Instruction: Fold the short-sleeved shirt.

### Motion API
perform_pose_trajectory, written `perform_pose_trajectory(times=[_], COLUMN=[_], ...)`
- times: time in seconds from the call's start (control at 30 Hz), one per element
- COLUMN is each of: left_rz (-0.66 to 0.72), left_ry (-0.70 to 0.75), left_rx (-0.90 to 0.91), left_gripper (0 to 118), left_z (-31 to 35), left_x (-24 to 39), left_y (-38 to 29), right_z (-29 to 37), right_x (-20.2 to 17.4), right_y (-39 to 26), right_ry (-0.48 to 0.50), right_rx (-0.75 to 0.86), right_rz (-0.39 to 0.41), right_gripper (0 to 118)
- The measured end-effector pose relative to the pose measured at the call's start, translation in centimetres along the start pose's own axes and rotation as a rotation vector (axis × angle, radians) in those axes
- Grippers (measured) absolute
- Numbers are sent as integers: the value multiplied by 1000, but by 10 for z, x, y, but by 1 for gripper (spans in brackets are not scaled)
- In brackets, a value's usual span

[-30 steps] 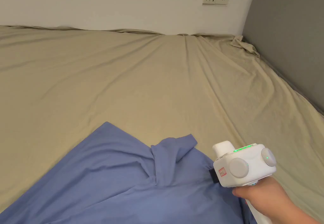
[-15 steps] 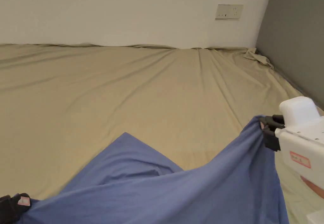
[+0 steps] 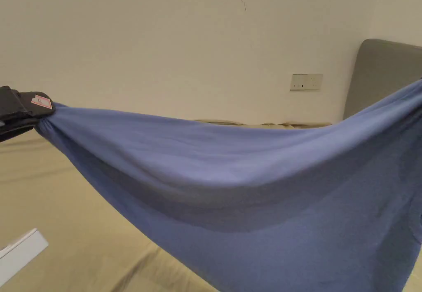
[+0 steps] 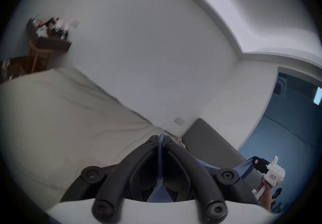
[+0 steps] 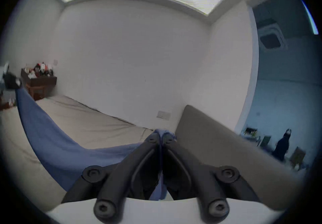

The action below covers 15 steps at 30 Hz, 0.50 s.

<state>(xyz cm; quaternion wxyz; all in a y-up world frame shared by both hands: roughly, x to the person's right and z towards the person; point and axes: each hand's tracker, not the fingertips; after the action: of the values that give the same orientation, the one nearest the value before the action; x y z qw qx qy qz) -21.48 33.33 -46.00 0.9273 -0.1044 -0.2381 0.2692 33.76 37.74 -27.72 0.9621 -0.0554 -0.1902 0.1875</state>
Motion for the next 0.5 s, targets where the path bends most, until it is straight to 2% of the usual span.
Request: perform_pose_trajectory(times=[0.07, 0.13, 0.23, 0.33, 0.43, 0.5], left_rz=[-78, -81, 33, 135, 84, 68], left_ry=[33, 88, 110, 120, 164, 174], left_rx=[8, 31, 47, 72, 75, 74], left_gripper=[1, 1, 1, 1, 1, 1], left_z=[0, -1, -11, -17, -29, -36], left_x=[14, 16, -11, -26, -26, -23], left_y=[19, 36, 64, 84, 93, 96], right_z=[-11, -23, -38, -51, -64, -72], right_x=[5, 13, 25, 33, 28, 21], right_y=[12, 24, 38, 56, 73, 82], right_ry=[19, 19, 6, 51, 51, 42], right_rx=[-10, -28, -29, -31, -30, -26], right_rz=[0, -25, -72, -164, -159, -112], right_gripper=[4, 4, 4, 4, 4, 4])
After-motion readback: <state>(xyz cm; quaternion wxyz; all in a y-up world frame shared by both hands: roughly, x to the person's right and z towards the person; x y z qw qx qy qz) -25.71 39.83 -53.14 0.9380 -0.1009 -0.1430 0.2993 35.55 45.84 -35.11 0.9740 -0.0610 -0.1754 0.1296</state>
